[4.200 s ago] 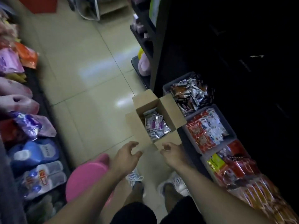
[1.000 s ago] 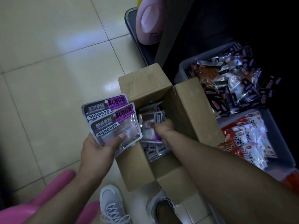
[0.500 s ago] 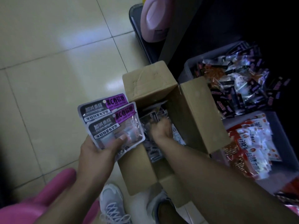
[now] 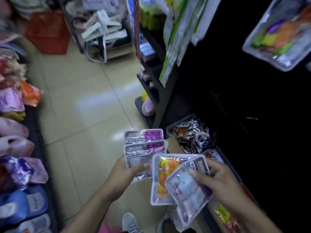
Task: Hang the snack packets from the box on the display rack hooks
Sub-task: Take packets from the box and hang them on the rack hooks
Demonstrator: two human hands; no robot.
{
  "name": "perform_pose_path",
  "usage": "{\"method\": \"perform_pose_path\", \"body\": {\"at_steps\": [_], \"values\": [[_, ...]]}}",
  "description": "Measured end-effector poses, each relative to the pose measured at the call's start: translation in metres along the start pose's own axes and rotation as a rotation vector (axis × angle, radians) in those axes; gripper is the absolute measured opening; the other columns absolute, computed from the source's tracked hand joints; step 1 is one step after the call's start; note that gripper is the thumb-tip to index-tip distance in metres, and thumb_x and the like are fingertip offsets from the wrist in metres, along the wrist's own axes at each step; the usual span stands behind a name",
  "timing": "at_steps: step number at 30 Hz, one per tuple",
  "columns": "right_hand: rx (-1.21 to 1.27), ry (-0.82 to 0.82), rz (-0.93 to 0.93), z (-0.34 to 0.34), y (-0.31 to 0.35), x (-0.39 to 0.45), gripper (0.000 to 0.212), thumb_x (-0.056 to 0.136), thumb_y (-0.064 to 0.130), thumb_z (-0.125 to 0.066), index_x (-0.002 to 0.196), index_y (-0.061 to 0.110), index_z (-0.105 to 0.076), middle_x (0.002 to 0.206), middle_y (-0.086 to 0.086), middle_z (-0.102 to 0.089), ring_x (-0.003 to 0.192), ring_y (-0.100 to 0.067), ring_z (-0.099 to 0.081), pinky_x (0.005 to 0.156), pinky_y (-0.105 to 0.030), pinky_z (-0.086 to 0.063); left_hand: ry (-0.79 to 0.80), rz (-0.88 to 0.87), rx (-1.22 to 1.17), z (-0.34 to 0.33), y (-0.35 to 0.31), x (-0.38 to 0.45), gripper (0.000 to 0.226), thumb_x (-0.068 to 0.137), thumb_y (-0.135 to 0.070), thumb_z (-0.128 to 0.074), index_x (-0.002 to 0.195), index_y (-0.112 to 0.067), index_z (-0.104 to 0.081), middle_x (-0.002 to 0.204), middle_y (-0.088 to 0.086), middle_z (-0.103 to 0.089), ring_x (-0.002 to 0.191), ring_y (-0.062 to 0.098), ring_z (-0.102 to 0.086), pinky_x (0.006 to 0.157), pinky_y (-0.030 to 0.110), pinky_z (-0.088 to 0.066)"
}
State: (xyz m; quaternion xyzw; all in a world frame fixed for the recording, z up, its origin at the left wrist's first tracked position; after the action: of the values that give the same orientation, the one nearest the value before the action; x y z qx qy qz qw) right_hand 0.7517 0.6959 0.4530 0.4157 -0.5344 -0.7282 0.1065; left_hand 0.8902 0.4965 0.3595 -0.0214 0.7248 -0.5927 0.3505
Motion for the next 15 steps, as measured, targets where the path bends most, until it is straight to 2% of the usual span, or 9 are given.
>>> {"method": "perform_pose_path", "body": {"at_steps": [1, 2, 3, 5, 7, 8, 10, 12, 15], "values": [[0.041, -0.031, -0.021, 0.001, 0.015, -0.013, 0.011, 0.083, 0.003, -0.072, 0.091, 0.006, -0.078, 0.073, -0.006, -0.076, 0.06, -0.014, -0.071, 0.053, -0.022, -0.054, 0.064, -0.006, -0.014, -0.012, -0.018, -0.014, 0.02, 0.084, -0.006, -0.077, 0.103, -0.01, -0.073, 0.077, -0.009, -0.077, 0.065, 0.003, -0.071, 0.057, 0.015, -0.052], [0.081, -0.081, -0.033, 0.002, 0.027, -0.023, 0.01, 0.085, 0.001, -0.072, 0.094, 0.004, -0.075, 0.069, -0.004, -0.075, 0.055, -0.012, -0.068, 0.048, -0.02, -0.052, 0.108, -0.006, -0.038, -0.023, -0.034, -0.026, 0.026, 0.079, -0.016, -0.081, 0.104, -0.012, -0.074, 0.085, -0.005, -0.079, 0.073, 0.01, -0.074, 0.065, 0.025, -0.058], [0.111, -0.15, -0.037, 0.004, 0.037, -0.033, 0.01, 0.087, 0.002, -0.072, 0.097, 0.002, -0.074, 0.069, -0.002, -0.075, 0.053, -0.011, -0.068, 0.046, -0.02, -0.051, 0.127, 0.01, -0.087, -0.033, -0.046, -0.036, 0.033, 0.076, -0.022, -0.081, 0.108, -0.014, -0.076, 0.099, 0.002, -0.08, 0.089, 0.023, -0.077, 0.079, 0.039, -0.062], [0.174, -0.311, -0.021, 0.009, 0.05, -0.053, 0.01, 0.089, 0.005, -0.074, 0.098, 0.005, -0.076, 0.078, -0.006, -0.079, 0.061, -0.013, -0.073, 0.049, -0.022, -0.053, 0.127, 0.044, -0.221, -0.051, -0.065, -0.057, 0.041, 0.076, -0.032, -0.081, 0.115, -0.023, -0.076, 0.12, 0.014, -0.075, 0.109, 0.04, -0.072, 0.098, 0.059, -0.054], [0.252, -0.423, -0.01, 0.013, 0.058, -0.073, 0.006, 0.089, 0.008, -0.076, 0.094, 0.009, -0.077, 0.085, -0.01, -0.08, 0.067, -0.018, -0.075, 0.054, -0.027, -0.056, 0.125, 0.031, -0.288, -0.069, -0.08, -0.074, 0.051, 0.075, -0.045, -0.083, 0.12, -0.025, -0.074, 0.124, 0.017, -0.073, 0.112, 0.043, -0.071, 0.1, 0.066, -0.051], [0.277, -0.46, -0.009, 0.015, 0.059, -0.083, 0.005, 0.088, 0.01, -0.077, 0.093, 0.01, -0.078, 0.087, -0.012, -0.08, 0.071, -0.022, -0.076, 0.057, -0.031, -0.058, 0.128, 0.012, -0.303, -0.078, -0.087, -0.083, 0.05, 0.075, -0.047, -0.082, 0.119, -0.025, -0.074, 0.123, 0.017, -0.074, 0.111, 0.043, -0.071, 0.097, 0.065, -0.053], [0.287, -0.533, -0.013, 0.02, 0.06, -0.104, 0.009, 0.087, 0.013, -0.08, 0.095, 0.009, -0.076, 0.086, -0.012, -0.079, 0.074, -0.027, -0.076, 0.062, -0.037, -0.061, 0.142, -0.043, -0.275, -0.097, -0.102, -0.1, 0.045, 0.071, -0.045, -0.083, 0.112, -0.026, -0.077, 0.116, 0.014, -0.077, 0.106, 0.041, -0.073, 0.086, 0.053, -0.06], [0.295, -0.592, -0.02, 0.028, 0.06, -0.128, 0.014, 0.086, 0.016, -0.081, 0.093, 0.006, -0.074, 0.081, -0.011, -0.079, 0.071, -0.028, -0.076, 0.06, -0.039, -0.062, 0.184, -0.095, -0.199, -0.117, -0.113, -0.117, 0.063, 0.059, -0.052, -0.09, 0.114, -0.025, -0.076, 0.113, 0.01, -0.078, 0.104, 0.036, -0.075, 0.078, 0.042, -0.061], [0.252, -0.632, -0.05, 0.047, 0.05, -0.161, 0.02, 0.086, 0.032, -0.081, 0.085, 0.013, -0.077, 0.081, -0.011, -0.079, 0.075, -0.034, -0.077, 0.069, -0.053, -0.063, 0.213, -0.076, -0.183, -0.143, -0.121, -0.143, 0.087, 0.046, -0.055, -0.096, 0.12, -0.02, -0.068, 0.108, 0.004, -0.08, 0.096, 0.024, -0.078, 0.07, 0.032, -0.063]]}}
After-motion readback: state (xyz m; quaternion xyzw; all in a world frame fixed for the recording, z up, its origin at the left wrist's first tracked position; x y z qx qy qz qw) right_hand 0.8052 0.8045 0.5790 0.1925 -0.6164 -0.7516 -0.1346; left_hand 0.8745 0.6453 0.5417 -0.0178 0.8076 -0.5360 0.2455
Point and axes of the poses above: each hand's wrist, its own x-axis towards the middle knuckle, its own z-axis out of the back of the hand, y = z × x, the point moved 5 cm from there along x, towards the middle knuckle
